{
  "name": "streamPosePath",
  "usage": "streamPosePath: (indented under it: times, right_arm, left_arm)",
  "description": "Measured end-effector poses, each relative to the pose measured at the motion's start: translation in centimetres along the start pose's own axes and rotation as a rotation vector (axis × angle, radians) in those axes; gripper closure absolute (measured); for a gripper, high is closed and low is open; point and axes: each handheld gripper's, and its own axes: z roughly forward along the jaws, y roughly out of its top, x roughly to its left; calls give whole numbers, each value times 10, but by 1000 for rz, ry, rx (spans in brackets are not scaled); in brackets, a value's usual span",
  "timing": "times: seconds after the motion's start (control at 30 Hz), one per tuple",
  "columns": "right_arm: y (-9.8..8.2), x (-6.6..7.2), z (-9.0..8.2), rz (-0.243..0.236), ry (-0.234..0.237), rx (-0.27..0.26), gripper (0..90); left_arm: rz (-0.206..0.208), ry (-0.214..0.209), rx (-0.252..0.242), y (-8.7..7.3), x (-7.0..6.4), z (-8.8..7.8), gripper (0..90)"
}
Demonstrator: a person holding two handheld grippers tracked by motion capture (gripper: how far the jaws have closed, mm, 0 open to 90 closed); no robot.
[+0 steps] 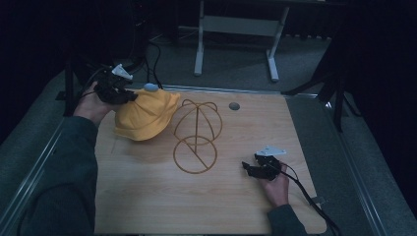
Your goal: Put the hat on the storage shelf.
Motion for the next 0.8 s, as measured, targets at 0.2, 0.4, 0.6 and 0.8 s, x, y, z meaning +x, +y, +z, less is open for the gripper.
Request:
streamPosePath:
  times: [0.2,0.4,0.6,0.8]
  right_arm:
    - [0,0,0,0,0,-1,336]
    - [0,0,0,-1,0,-1,335]
    - [0,0,0,-1,0,-1,335]
    - [0,0,0,-1,0,-1,335]
  left_arm:
    - [30,1,-14,2,-3,-8,850]
    - [70,-1,-33,9,-7,-20,850]
    - [81,-24,-63,11,-7,-29,850]
    - [71,-35,-80,8,-6,-33,850]
